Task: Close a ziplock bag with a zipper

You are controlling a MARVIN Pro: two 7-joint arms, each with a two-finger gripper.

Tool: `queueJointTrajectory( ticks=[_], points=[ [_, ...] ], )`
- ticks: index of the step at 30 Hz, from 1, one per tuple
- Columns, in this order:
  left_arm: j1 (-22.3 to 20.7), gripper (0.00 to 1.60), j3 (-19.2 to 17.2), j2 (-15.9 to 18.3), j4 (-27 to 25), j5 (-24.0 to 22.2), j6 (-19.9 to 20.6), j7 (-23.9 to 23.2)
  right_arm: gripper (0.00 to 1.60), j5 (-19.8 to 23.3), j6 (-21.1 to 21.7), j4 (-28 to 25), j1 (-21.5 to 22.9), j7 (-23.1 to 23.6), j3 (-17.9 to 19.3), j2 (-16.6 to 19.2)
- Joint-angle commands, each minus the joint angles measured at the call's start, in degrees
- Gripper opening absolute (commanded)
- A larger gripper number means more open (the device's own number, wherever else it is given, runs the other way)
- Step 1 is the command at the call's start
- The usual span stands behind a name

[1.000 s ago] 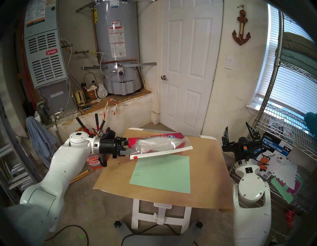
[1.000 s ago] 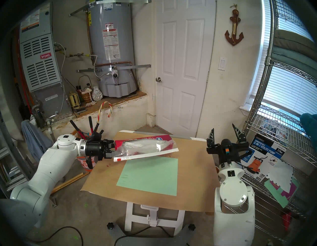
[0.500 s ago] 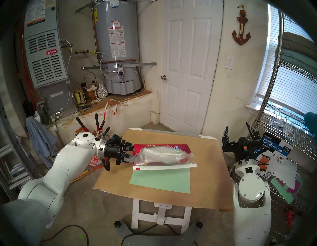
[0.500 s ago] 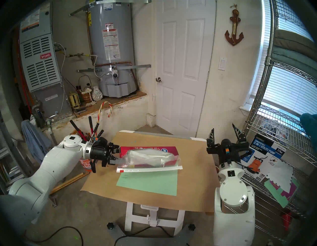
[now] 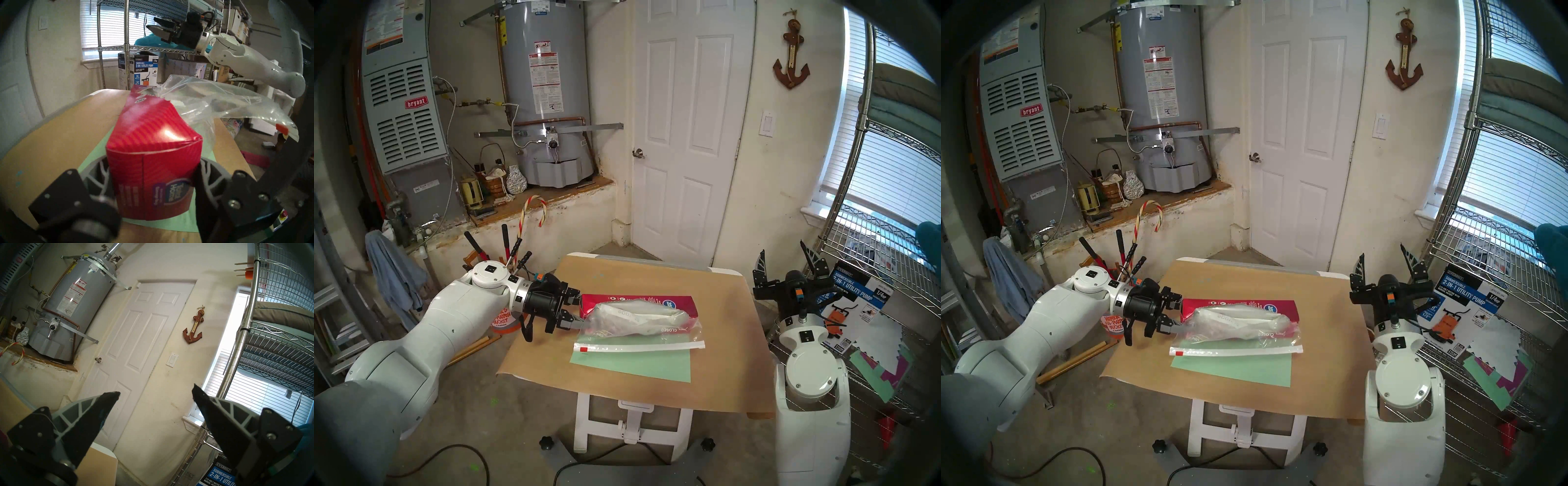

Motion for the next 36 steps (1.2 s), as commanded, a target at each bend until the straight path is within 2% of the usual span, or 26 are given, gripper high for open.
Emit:
queueJointTrajectory(
  ticks=[1, 10, 17, 19, 22, 24, 25, 29, 32, 34, 35, 36],
  points=[
    [-5.0, 0.0, 2.2, -1.2, 1.9, -2.3, -1.5, 0.0, 1.6, 0.0, -0.2, -1.4, 0.4, 0.0, -0.2, 0.1],
    [-8.6, 0.0, 5.4, -3.8, 7.2, -4.1, -2.6, 0.0, 1.6, 0.0, -0.2, -1.4, 0.4, -0.1, -0.2, 0.1],
    [-10.4, 0.0, 7.9, -4.3, 9.2, -5.2, -3.1, 0.0, 1.6, 0.0, -0.2, -1.4, 0.4, -0.1, -0.2, 0.1],
    [-10.7, 0.38, 8.7, -4.6, 9.6, -5.9, -3.4, 0.0, 1.6, 0.0, -0.2, -1.4, 0.4, -0.1, -0.2, 0.1],
    [-11.4, 0.38, 10.2, -4.7, 10.0, -6.3, -3.8, 0.0, 1.6, 0.0, -0.2, -1.4, 0.4, -0.1, -0.2, 0.1],
    [-11.7, 0.44, 11.0, -4.7, 10.3, -6.6, -3.9, 0.0, 1.6, 0.0, -0.2, -1.4, 0.4, 0.0, -0.2, 0.1],
    [-11.8, 0.62, 11.4, -4.7, 10.6, -6.8, -4.2, 0.0, 1.6, 0.0, -0.2, -1.4, 0.4, 0.0, -0.2, 0.1],
    [-12.7, 0.8, 13.5, -4.7, 11.8, -8.0, -5.1, 0.0, 1.6, 0.0, -0.2, -1.4, 0.4, 0.0, -0.2, 0.1],
    [-13.0, 0.78, 14.3, -4.7, 12.2, -8.4, -5.5, 0.0, 1.6, 0.0, -0.2, -1.4, 0.4, 0.0, -0.2, 0.1],
    [-13.4, 0.92, 15.1, -4.7, 12.6, -8.5, -5.9, 0.0, 1.6, 0.0, -0.2, -1.4, 0.4, 0.0, -0.2, 0.1],
    [-13.6, 1.21, 15.5, -4.7, 13.0, -8.8, -6.1, 0.0, 1.6, 0.0, -0.2, -1.4, 0.4, 0.0, -0.2, 0.1],
    [-13.7, 1.27, 15.6, -4.8, 13.2, -9.1, -6.2, 0.0, 1.6, 0.0, -0.2, -1.4, 0.4, 0.0, -0.2, 0.1]
  ],
)
